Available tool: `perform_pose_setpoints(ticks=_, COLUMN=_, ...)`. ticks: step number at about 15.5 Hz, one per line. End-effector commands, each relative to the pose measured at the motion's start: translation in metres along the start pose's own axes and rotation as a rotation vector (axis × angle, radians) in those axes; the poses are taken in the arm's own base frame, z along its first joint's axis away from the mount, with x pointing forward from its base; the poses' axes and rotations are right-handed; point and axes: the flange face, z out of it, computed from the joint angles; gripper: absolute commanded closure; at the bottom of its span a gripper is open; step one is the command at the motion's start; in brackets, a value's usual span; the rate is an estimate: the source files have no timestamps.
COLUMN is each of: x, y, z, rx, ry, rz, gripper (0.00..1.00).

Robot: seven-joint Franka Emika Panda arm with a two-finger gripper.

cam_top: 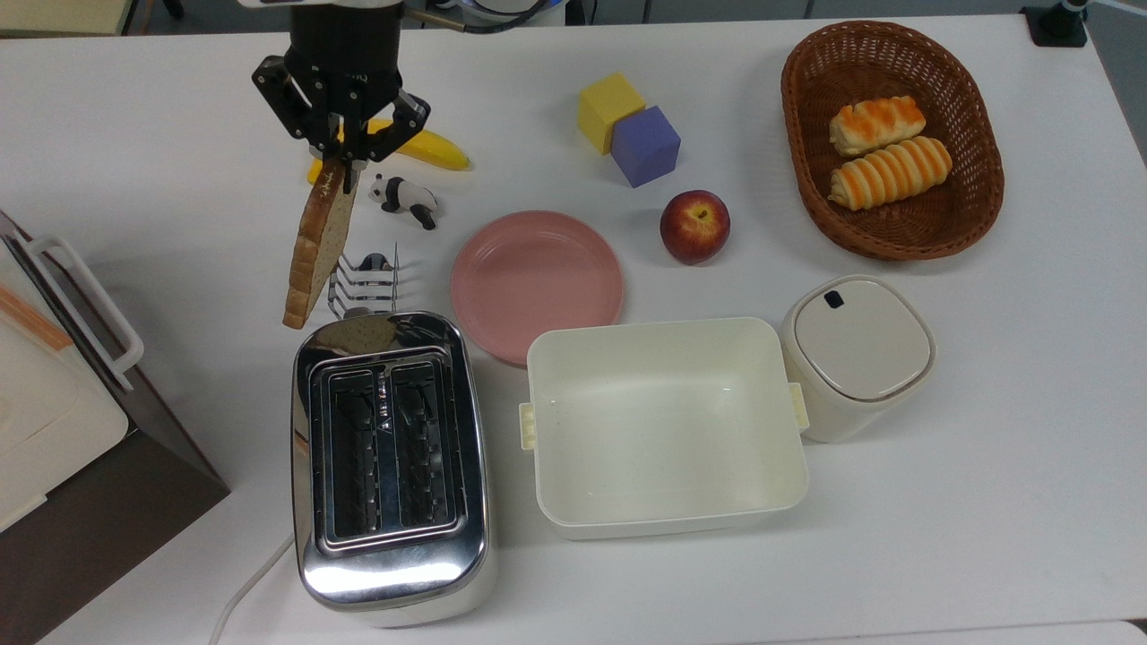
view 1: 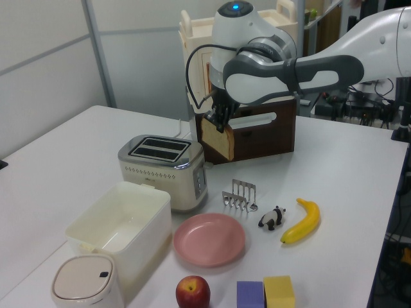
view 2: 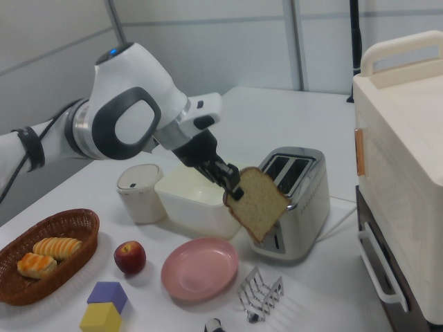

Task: Put the bread in the toaster
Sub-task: 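Carry the held bread slice over the toaster slot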

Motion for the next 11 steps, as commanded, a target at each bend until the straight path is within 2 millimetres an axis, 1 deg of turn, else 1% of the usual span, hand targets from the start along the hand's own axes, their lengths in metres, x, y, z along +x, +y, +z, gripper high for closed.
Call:
perform_pose_setpoints(ticks=1, x=0.015, y=-0.001, z=-0.037, rx=0.01, ry=0.073, rz=0.032, gripper=1.0)
perform_pose_setpoints(ticks=4, x=0.019, y=-0.01, z=-0.049, rx=0.038, ry=0.079, rz=0.035, gripper=1.0)
perform_pose_setpoints(ticks=6, x=0.02, y=-0.012, z=-0.052, rx=0.077, ry=0.045, rz=0.053, gripper=1.0)
perform_pose_setpoints(ticks=9, x=0.024, y=-0.012, z=-0.063, rx=0.081, ry=0.038, rz=0.041, gripper=1.0)
perform_pose_setpoints(ticks=11, x=0.023, y=-0.013, z=-0.063, rx=0.082, ry=0.027, rz=0.008, gripper=1.0)
